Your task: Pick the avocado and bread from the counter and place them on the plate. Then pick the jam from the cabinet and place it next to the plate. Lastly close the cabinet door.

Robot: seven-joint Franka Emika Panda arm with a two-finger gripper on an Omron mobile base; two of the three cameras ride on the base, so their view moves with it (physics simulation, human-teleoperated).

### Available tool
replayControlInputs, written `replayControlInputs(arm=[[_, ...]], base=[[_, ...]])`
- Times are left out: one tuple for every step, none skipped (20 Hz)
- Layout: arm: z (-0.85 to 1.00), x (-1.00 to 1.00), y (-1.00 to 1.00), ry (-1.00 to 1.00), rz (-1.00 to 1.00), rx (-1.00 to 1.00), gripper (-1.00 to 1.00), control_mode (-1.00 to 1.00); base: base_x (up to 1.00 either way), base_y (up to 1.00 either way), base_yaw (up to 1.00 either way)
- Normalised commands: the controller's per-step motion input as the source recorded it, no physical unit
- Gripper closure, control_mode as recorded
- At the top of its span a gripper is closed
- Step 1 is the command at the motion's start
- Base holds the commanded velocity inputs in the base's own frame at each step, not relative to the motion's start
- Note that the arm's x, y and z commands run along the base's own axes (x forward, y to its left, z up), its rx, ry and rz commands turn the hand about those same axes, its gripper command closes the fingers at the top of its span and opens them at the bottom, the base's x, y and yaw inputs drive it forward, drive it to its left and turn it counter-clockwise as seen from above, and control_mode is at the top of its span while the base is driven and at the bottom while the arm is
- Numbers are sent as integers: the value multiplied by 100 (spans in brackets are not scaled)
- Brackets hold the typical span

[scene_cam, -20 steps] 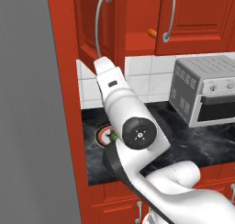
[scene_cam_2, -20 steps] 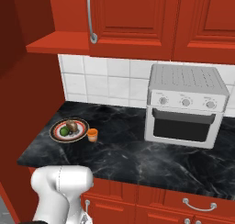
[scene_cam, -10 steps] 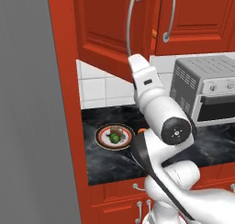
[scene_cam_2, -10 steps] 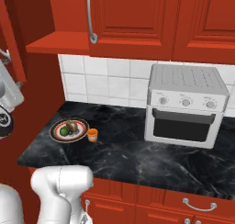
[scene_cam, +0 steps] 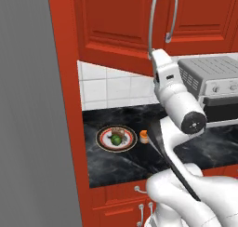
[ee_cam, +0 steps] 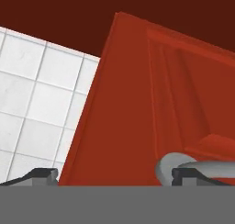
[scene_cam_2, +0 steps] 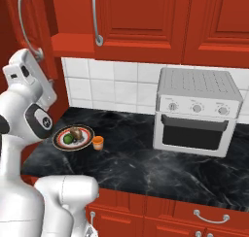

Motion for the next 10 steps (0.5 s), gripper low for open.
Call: replayControlInputs(arm=[[28, 83, -12, 0, -10, 0, -100, -100], [23, 93, -6, 2, -14, 0, -100, -100], [24, 96, 0, 9, -17, 0, -100, -100], [20, 100, 0, 10, -21, 0, -100, -100], [16, 100, 0, 15, -21, 0, -100, -100], [14, 100, 0, 17, -23, 0, -100, -100], [12, 100, 0, 19, -23, 0, -100, -100], [11, 100, 0, 20, -23, 0, -100, -100], [10, 100, 0, 21, -23, 0, -100, -100], [12, 100, 0, 23, -23, 0, -100, -100]], base=[[0, 0, 0], [0, 0, 0], [0, 0, 0], [0, 0, 0], [0, 0, 0], [0, 0, 0], [0, 0, 0], [0, 0, 0], [0, 0, 0], [0, 0, 0]])
